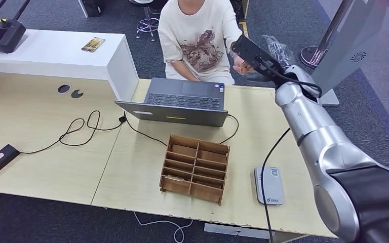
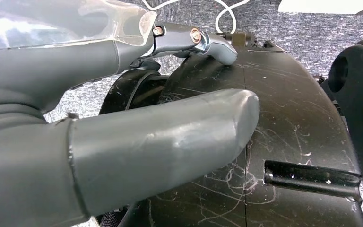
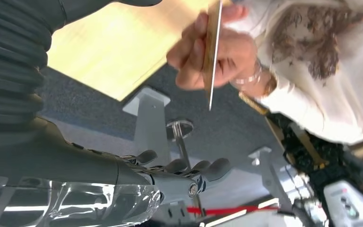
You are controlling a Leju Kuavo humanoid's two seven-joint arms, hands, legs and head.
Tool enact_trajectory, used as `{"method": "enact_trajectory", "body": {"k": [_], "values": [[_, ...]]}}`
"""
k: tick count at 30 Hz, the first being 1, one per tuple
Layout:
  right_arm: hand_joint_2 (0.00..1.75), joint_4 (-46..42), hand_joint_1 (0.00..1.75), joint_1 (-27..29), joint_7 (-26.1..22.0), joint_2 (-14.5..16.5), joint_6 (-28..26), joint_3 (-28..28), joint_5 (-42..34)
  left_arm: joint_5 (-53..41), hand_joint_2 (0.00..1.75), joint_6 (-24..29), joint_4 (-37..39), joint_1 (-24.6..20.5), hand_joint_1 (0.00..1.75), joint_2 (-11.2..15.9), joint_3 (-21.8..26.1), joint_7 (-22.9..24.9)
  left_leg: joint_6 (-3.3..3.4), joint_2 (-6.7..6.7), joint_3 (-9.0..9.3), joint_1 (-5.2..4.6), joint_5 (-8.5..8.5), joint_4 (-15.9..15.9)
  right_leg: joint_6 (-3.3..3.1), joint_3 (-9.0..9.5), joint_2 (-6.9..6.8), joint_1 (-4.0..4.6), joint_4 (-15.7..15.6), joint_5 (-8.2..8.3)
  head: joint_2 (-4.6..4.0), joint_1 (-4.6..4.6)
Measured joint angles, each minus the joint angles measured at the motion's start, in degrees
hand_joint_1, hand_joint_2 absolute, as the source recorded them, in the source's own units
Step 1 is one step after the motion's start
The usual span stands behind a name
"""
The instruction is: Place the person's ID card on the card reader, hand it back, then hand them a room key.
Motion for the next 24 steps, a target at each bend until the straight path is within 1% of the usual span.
{"method": "enact_trajectory", "body": {"k": [4, 6, 9, 13, 16, 19, 21, 24], "values": [[1.75, -0.5, 0.00, 0.0, 1.3, -0.9, -6.6, -0.4, 0.5, 0.0, 0.00, 0.0, 0.0, 0.0, 0.00, -0.1, 0.0, 0.2, 0.00, 0.00, 0.00, 0.00, 0.00, 0.0, 0.00, 0.00, 0.00, 0.00, 0.0, 0.00, 0.00, 0.00], [1.75, -0.7, 0.00, 0.2, 0.7, -1.4, -9.4, -1.1, 0.1, 0.0, 0.00, 0.2, 0.0, 0.0, 0.00, -0.2, 0.0, 0.2, 0.00, 0.00, 0.00, 0.00, 0.00, 0.0, 0.00, 0.00, 0.00, 0.00, 0.0, 0.00, 0.00, 0.00], [1.75, -1.2, 0.00, 0.8, -2.4, -2.1, -11.9, -2.7, -1.8, 0.0, 0.00, 0.4, 0.0, 0.0, 0.00, -0.4, 0.0, 0.4, 0.00, 0.00, 0.00, 0.00, 0.00, 0.0, 0.00, 0.00, 0.00, 0.00, 0.0, 0.00, 0.00, -0.01], [1.75, -3.6, 0.00, 3.5, -9.3, -3.2, -14.8, -5.8, -6.5, 0.0, 0.00, 1.5, 0.0, 0.2, 0.00, -0.7, -0.1, 0.6, 0.00, -0.02, 0.00, 0.00, 0.00, 0.0, 0.00, 0.00, -0.01, 0.00, 0.0, 0.00, 0.00, -0.01], [1.75, -8.3, 0.00, 7.8, -14.6, -4.4, -16.0, -8.5, -11.1, 0.0, 0.00, 2.7, 0.0, 0.5, 0.00, -1.0, -0.1, 0.7, 0.00, -0.03, 0.00, 0.00, -0.01, 0.0, 0.00, 0.00, -0.02, 0.00, 0.0, 0.00, 0.00, 0.00], [1.75, -15.4, 0.00, 13.4, -18.0, -6.1, -16.9, -10.3, -13.7, 0.0, 0.00, 3.5, 0.0, 0.6, 0.00, -1.2, -0.1, 1.0, 0.01, -0.05, -0.02, -0.01, -0.01, 0.0, 0.00, -0.01, -0.04, 0.00, 0.0, 0.00, 0.00, -0.01], [1.75, -21.0, 0.00, 17.6, -20.7, -7.4, -18.1, -11.1, -15.1, 0.0, 0.00, 4.0, 0.0, 0.7, 0.00, -1.3, -0.2, 1.0, 0.02, -0.08, -0.03, -0.01, -0.02, 0.0, 0.01, -0.01, -0.07, 0.00, -0.1, -0.01, 0.00, -0.01], [1.75, -30.9, 0.00, 24.8, -27.1, -10.2, -20.3, -12.4, -17.3, 0.0, 0.00, 5.0, 0.0, 0.8, 0.00, -1.5, -0.7, 1.0, 0.03, -0.17, -0.06, -0.01, -0.04, 0.0, 0.02, -0.01, -0.16, 0.00, -0.1, -0.02, 0.00, -0.01]]}}
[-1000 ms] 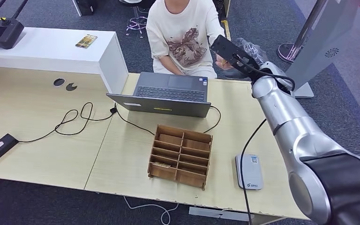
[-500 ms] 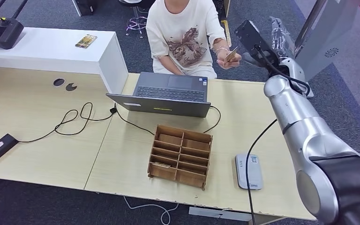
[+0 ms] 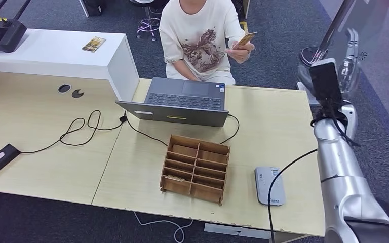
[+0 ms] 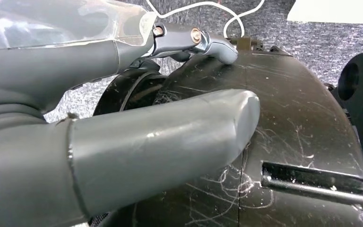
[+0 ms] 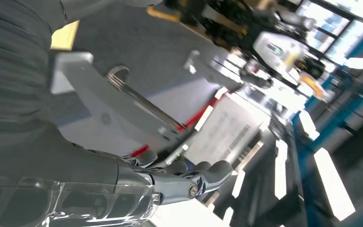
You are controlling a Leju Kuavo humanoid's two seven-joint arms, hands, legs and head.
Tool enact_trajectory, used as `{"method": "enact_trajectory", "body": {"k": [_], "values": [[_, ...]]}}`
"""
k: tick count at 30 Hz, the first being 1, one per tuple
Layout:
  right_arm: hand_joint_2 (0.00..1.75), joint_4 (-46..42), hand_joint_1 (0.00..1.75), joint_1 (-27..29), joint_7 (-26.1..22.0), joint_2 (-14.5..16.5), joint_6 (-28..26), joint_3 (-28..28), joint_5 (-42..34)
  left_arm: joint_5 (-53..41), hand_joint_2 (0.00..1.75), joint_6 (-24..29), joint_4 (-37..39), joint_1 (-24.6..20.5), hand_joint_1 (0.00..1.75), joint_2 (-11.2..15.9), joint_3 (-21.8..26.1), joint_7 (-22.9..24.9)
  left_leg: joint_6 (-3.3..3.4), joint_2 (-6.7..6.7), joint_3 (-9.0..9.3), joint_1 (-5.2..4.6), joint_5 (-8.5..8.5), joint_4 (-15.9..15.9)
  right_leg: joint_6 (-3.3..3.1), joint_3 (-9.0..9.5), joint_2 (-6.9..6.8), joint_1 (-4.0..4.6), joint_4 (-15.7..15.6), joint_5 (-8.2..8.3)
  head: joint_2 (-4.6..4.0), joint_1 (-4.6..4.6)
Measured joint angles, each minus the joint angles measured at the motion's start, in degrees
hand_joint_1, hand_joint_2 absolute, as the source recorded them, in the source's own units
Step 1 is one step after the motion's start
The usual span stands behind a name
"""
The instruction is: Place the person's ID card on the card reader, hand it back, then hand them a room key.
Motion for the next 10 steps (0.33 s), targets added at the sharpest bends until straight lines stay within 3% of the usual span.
{"method": "enact_trajectory", "body": {"k": [3, 6, 10], "values": [[1.75, -9.7, 0.00, 7.7, -6.2, -2.7, -1.0, -1.4, -2.4, 0.0, 0.00, 0.9, 0.0, 0.0, 0.00, -0.1, -0.8, 0.0, 0.04, -0.02, -0.02, 0.00, -0.05, 0.0, 0.01, -0.01, 0.00, 0.00, 0.0, -0.01, 0.00, 0.01], [1.75, -19.0, 0.00, 15.6, -8.4, -4.1, 0.7, -3.2, -6.3, 0.0, 0.00, 1.5, 0.0, 0.0, 0.00, -0.2, -1.2, 0.1, 0.07, 0.00, -0.01, 0.00, -0.08, 0.0, 0.03, -0.03, 0.02, 0.00, 0.0, -0.03, 0.00, -0.01], [1.75, -28.7, 0.00, 25.4, -7.4, -5.2, 12.3, -5.2, -18.7, 0.0, 0.00, 2.3, 0.0, 0.1, 0.00, -0.4, -1.4, 0.6, 0.06, -0.05, -0.02, 0.03, -0.11, 0.0, 0.05, -0.03, -0.03, 0.03, 0.0, -0.08, 0.00, 0.01]]}}
